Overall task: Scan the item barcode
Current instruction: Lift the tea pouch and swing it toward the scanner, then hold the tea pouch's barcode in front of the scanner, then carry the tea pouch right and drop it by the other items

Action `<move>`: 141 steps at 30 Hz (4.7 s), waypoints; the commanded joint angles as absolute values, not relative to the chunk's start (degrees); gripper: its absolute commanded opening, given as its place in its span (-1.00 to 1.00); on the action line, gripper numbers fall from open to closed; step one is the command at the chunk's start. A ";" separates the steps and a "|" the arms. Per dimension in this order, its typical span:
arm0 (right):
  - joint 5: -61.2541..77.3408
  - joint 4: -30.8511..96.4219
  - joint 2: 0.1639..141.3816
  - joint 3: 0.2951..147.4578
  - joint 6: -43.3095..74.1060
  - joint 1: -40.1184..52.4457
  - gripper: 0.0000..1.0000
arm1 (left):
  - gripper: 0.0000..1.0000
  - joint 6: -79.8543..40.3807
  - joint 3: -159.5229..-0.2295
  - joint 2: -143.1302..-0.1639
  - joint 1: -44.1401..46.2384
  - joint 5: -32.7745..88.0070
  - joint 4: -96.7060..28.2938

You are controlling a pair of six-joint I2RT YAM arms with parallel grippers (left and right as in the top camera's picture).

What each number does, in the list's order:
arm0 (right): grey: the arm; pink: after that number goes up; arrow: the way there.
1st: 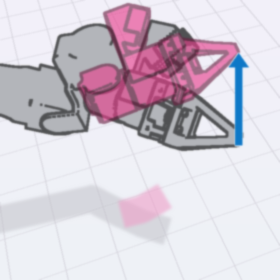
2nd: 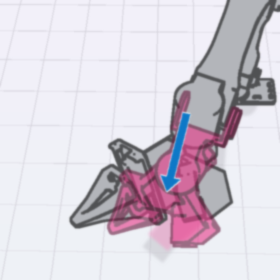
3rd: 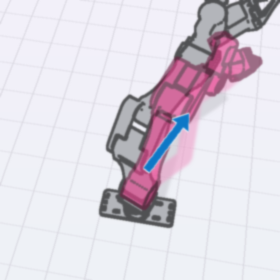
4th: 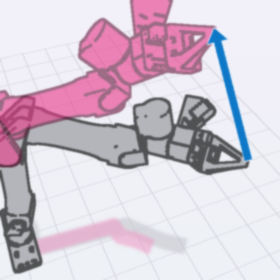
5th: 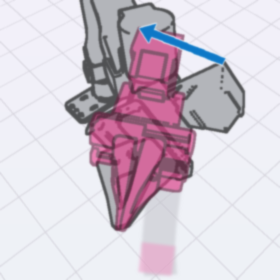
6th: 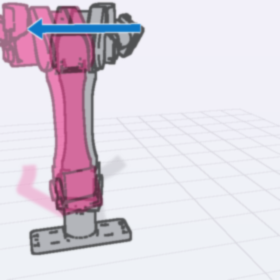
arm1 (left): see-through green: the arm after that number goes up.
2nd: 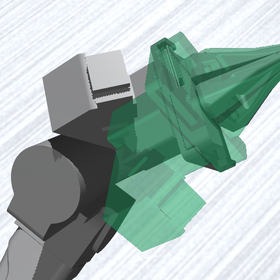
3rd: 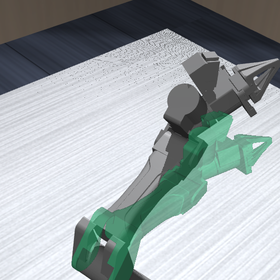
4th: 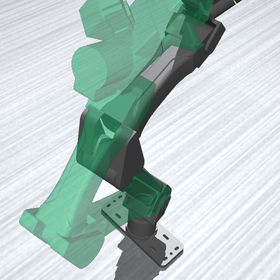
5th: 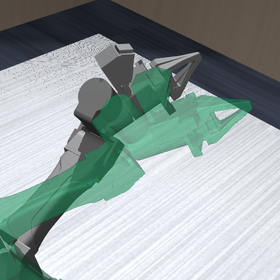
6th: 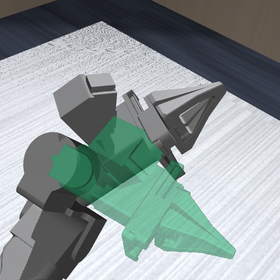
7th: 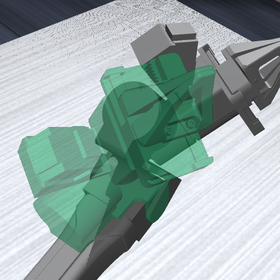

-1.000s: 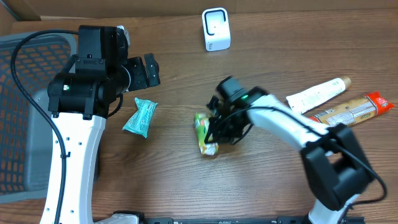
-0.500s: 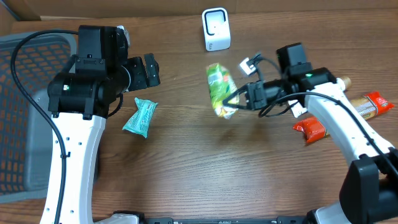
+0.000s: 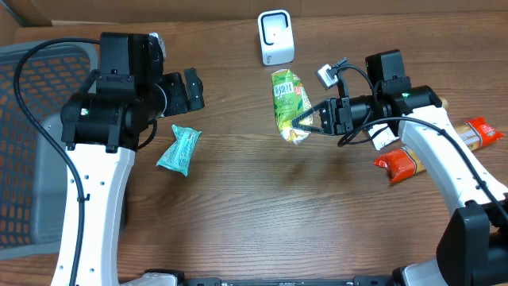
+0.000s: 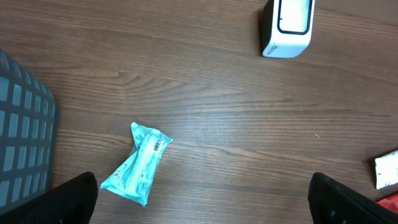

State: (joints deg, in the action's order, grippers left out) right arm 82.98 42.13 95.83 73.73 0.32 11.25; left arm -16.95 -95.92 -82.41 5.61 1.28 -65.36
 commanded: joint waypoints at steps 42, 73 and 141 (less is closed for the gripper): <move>-40.36 5.41 123.11 102.94 -48.25 29.89 -0.93 | 0.99 -16.29 -96.47 -82.50 5.69 1.48 -65.39; -37.28 -11.00 137.95 102.94 -59.27 26.30 -0.93 | 0.99 -16.29 -96.47 -82.50 5.69 1.48 -65.39; 6.68 30.70 107.04 75.72 28.21 -4.86 -0.91 | 0.99 -16.29 -96.47 -82.50 5.69 1.48 -65.39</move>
